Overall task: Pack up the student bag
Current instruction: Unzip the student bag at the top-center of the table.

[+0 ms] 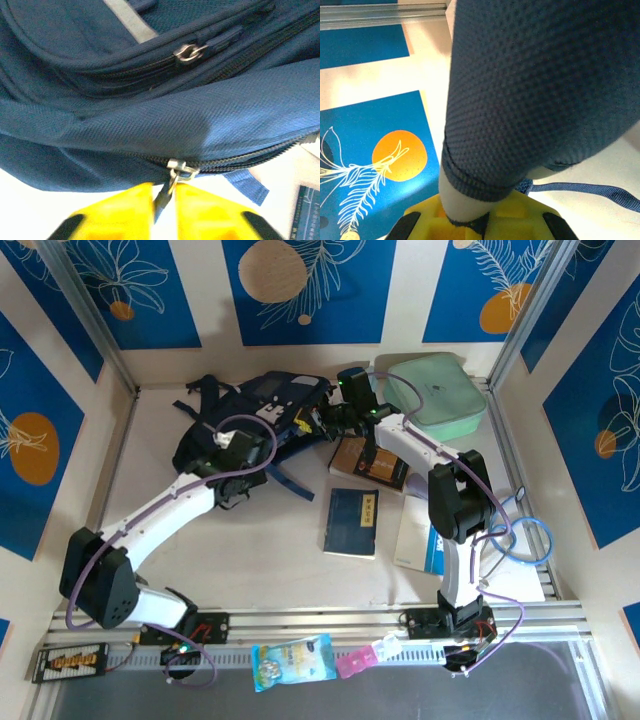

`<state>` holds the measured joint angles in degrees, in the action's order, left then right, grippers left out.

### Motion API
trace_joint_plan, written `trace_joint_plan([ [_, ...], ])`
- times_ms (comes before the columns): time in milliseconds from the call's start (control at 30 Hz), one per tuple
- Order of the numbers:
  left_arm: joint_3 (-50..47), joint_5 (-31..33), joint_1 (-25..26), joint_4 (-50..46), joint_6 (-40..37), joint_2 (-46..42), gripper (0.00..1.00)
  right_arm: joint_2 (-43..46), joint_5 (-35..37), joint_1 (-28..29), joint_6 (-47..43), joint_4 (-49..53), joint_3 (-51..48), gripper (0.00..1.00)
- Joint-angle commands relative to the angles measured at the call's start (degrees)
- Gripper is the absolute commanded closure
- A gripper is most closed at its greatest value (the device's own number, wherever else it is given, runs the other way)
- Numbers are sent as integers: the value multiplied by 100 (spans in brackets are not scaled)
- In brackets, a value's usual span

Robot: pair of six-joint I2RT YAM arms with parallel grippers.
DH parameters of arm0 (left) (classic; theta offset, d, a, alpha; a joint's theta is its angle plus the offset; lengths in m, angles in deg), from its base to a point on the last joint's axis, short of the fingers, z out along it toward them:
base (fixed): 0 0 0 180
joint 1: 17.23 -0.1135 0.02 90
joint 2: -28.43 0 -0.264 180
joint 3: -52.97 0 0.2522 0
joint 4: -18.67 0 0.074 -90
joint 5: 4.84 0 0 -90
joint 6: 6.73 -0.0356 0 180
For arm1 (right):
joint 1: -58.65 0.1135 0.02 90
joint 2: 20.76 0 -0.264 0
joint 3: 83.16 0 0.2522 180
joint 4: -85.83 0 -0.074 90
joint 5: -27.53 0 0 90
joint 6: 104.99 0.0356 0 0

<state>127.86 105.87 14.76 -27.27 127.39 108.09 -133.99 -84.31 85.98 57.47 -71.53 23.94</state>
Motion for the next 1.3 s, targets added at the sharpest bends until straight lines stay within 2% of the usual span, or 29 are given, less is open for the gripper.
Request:
trace_joint_plan([
  [0,-81,-286,-54,167,-193,-74,76,46,-135,-52,-33,-295,284,100],
  [167,-259,-524,-77,587,-460,-37,67,57,-162,-33,4,-327,279,100],
  [367,-387,-428,-150,665,-505,-38,70,53,-160,-31,22,-327,291,100],
  [467,-442,-290,-159,604,-497,-52,74,38,-166,-35,35,-334,294,100],
  [667,-512,-210,-170,586,-623,-136,90,31,-123,-66,4,-301,255,100],
  [800,-560,39,-177,356,-1010,-232,100,-7,-79,-174,-87,-263,194,100],
  [867,-693,123,-260,272,-1194,-359,100,-32,-1,-253,-182,-166,162,100],
  [1067,-1408,-603,-748,624,-1401,-970,100,-359,84,-398,-650,105,371,100],
  [1133,-1489,-676,-773,643,-1517,-1039,100,-561,77,-363,-837,228,538,100],
  [1267,-1471,-1450,-765,689,-1875,-1031,100,-903,14,-323,-1102,246,696,100],
])
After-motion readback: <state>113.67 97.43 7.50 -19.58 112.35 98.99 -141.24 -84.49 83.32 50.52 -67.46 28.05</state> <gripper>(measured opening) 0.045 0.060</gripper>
